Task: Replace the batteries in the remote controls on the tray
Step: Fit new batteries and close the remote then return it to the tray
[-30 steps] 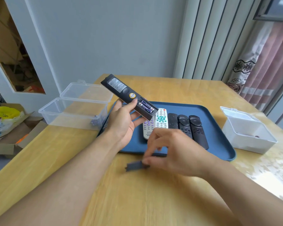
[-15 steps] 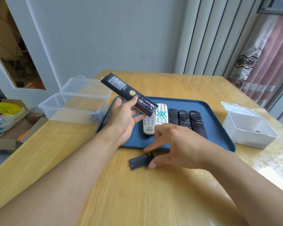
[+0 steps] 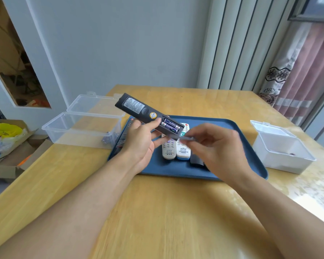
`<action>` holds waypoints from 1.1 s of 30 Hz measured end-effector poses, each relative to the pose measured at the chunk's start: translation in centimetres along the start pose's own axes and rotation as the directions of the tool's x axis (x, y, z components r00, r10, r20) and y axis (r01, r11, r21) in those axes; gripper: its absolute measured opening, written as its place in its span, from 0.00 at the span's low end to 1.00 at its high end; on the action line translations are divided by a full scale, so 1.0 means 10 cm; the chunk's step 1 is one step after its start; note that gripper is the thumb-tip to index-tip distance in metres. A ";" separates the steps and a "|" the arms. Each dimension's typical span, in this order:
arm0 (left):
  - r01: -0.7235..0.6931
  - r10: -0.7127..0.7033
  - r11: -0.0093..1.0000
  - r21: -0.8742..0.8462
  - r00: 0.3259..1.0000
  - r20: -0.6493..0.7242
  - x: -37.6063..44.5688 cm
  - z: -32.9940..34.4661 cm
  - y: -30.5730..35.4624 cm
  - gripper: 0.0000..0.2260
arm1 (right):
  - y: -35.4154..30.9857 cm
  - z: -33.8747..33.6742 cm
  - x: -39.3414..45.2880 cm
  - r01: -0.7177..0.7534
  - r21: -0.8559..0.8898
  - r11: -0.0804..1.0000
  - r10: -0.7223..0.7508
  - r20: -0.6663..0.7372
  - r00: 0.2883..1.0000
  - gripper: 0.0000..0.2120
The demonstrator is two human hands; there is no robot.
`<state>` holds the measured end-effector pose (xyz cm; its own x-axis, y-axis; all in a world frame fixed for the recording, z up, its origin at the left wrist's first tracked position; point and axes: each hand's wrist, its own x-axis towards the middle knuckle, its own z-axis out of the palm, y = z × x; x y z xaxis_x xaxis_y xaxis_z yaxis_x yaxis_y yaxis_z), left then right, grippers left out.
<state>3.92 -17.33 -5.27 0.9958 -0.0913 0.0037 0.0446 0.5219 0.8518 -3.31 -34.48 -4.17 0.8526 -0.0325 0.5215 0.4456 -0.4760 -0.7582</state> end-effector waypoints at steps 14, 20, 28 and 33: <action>-0.012 0.000 0.990 0.139 0.996 0.085 -0.15 0.08 -0.06 0.22 | 0.16 0.05 0.02 0.193 -0.386 0.902 -0.218 -0.021 0.976 0.18; -0.100 0.099 0.984 0.147 0.995 0.014 -0.12 0.06 -0.03 0.21 | 0.10 0.08 0.01 -0.062 -0.116 0.991 0.069 0.054 0.996 0.13; -0.144 0.129 0.969 0.200 0.988 0.087 -0.18 0.09 -0.04 0.18 | 0.10 0.00 0.09 -0.526 0.510 0.681 0.471 0.244 0.847 0.24; -0.142 0.110 0.965 0.221 0.982 0.150 -0.18 0.10 -0.01 0.10 | 0.10 -0.05 0.10 -0.642 0.576 0.505 0.476 0.434 0.765 0.20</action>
<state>2.07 -18.06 -4.89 0.9713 -0.1597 0.1762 -0.1159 0.3291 0.9372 -2.14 -35.41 -4.22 0.9826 0.1304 -0.1323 -0.1651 0.2871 -0.9436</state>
